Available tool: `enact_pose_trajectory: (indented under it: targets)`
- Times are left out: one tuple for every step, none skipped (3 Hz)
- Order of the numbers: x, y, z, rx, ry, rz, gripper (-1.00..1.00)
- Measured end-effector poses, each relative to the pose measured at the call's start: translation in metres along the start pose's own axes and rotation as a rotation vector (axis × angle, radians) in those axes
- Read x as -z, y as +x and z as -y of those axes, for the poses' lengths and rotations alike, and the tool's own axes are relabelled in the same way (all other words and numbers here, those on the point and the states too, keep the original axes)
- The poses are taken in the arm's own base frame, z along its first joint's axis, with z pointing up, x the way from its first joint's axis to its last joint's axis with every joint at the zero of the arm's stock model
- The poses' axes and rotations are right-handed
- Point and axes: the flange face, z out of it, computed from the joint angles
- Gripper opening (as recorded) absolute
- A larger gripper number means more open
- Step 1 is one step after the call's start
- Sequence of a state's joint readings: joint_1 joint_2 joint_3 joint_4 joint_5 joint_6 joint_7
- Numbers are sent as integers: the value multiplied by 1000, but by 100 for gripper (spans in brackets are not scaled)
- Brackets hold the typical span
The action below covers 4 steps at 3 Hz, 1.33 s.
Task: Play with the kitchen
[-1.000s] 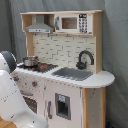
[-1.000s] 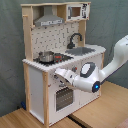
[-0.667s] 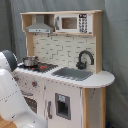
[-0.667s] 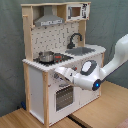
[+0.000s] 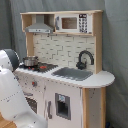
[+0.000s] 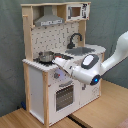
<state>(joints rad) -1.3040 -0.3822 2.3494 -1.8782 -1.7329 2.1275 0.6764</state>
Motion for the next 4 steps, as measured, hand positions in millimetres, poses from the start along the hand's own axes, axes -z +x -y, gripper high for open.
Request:
enact_pose_trajectory:
  targets:
    - [-14,6,-45,-29,-73,41,100]
    - [-19,-1,-78,-78,-97,117,100]
    - [-20,-12,-94,-124,-42,190,100]
    - [-24,-22,-118,-192,-4,262,100]
